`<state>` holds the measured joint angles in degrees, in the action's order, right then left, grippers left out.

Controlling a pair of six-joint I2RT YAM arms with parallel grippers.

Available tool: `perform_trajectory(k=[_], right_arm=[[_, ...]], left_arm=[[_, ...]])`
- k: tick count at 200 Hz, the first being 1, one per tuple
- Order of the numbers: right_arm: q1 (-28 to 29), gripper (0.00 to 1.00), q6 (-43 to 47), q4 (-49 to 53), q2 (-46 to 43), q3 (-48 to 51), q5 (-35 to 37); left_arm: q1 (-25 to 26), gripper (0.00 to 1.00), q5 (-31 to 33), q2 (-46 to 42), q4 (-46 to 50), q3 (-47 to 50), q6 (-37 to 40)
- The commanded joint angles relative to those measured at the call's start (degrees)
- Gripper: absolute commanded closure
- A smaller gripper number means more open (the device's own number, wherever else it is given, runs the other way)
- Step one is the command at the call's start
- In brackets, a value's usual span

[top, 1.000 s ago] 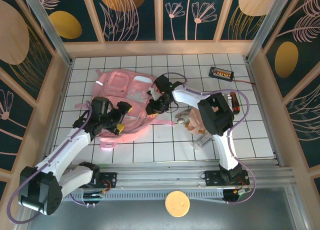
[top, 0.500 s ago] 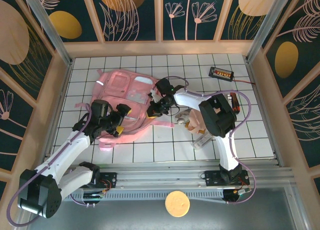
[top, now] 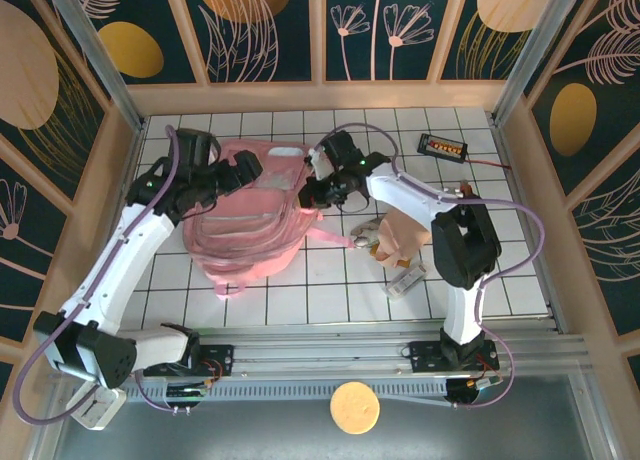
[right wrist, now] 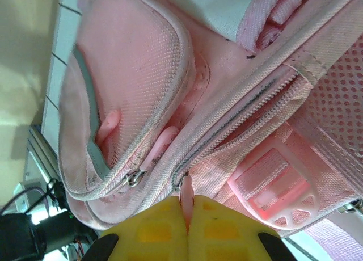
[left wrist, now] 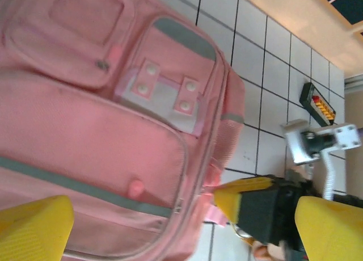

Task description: Pack books, pencil case, and school supplies into a backpack

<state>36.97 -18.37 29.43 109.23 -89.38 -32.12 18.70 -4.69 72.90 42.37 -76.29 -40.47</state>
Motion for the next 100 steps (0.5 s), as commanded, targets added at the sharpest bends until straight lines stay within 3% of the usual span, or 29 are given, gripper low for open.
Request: perform_trajectory(k=[1,26,42,68,100], right_arm=[[-0.9,1.0,1.07,0.61,-3.1,-5.64,-2.01],[-1.85,1.0,3.0,2.47,-2.92,-8.61,-1.87],[-2.83,1.0,3.32,3.2,-2.84,-10.37,-2.36],[-3.4,1.0,4.1,5.38,-1.64,-13.03,-3.04],[-3.31,1.0,4.22,6.76,-0.87,-14.95,-3.12]], left_arm=[[0.18,0.06,5.35,2.4,8.86,-2.34,15.29],[2.05,0.11,8.61,2.34,7.68,-2.36,25.33],[2.34,0.21,2.54,0.57,3.58,0.79,33.14],[3.67,0.22,-3.25,-1.68,-1.31,6.03,41.33],[7.54,0.3,-0.47,2.52,-0.2,7.62,48.17]])
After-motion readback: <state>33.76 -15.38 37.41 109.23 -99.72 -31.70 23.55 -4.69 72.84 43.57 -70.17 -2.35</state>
